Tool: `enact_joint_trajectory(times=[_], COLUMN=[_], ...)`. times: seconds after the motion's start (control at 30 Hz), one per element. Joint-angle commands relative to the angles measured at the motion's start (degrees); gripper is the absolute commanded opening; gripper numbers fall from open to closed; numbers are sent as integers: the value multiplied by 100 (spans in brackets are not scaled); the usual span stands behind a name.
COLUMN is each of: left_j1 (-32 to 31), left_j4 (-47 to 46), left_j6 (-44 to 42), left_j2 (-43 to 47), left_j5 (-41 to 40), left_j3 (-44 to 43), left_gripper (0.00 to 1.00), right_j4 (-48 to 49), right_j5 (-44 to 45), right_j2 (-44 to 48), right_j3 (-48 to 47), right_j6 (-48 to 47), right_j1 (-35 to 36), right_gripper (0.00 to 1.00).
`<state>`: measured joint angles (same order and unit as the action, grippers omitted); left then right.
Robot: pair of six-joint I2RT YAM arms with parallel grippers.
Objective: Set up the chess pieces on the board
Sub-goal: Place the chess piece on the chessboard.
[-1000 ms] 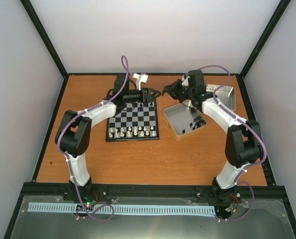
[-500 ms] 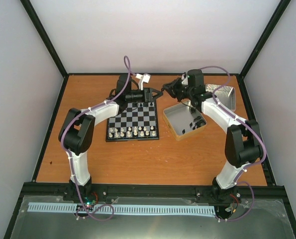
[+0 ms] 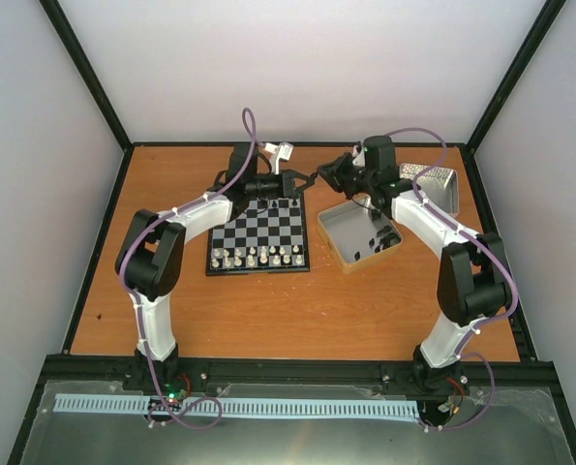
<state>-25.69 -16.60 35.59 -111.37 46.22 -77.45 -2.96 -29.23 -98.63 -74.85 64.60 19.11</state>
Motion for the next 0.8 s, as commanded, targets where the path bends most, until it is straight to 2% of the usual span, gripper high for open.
enact_joint_trajectory(times=[0.0, 0.07, 0.23, 0.33, 0.47, 0.63, 0.77], left_j1=[-41, -37, 91, 328, 849, 1430, 1840], left_j4=[753, 1295, 3418, 4684, 6048, 6879, 7029], left_j6=[-662, -1031, -2198, -2539, -2582, -2700, -2718], left_j2=[87, 177, 564, 717, 1030, 1252, 1054], left_j5=[-379, -505, -1202, -1597, -2002, -2559, -2757], left_j3=[-374, -438, -580, -751, -629, -243, -187], left_gripper=[1, 1, 1, 1, 1, 1, 1], right_j4=[-300, -535, -937, -1011, -1128, -1171, -1158], right_j5=[132, 384, 1424, 1858, 2249, 2302, 2226], right_j2=[-8, -20, 62, 138, 274, 322, 332], right_j3=[-153, -282, -373, -376, -349, -214, -77], right_j6=[-400, -736, -1853, -2381, -2844, -2953, -2890], right_j1=[57, 57, 57, 74, 84, 79, 83], right_gripper=[12, 12, 12, 12, 12, 12, 12])
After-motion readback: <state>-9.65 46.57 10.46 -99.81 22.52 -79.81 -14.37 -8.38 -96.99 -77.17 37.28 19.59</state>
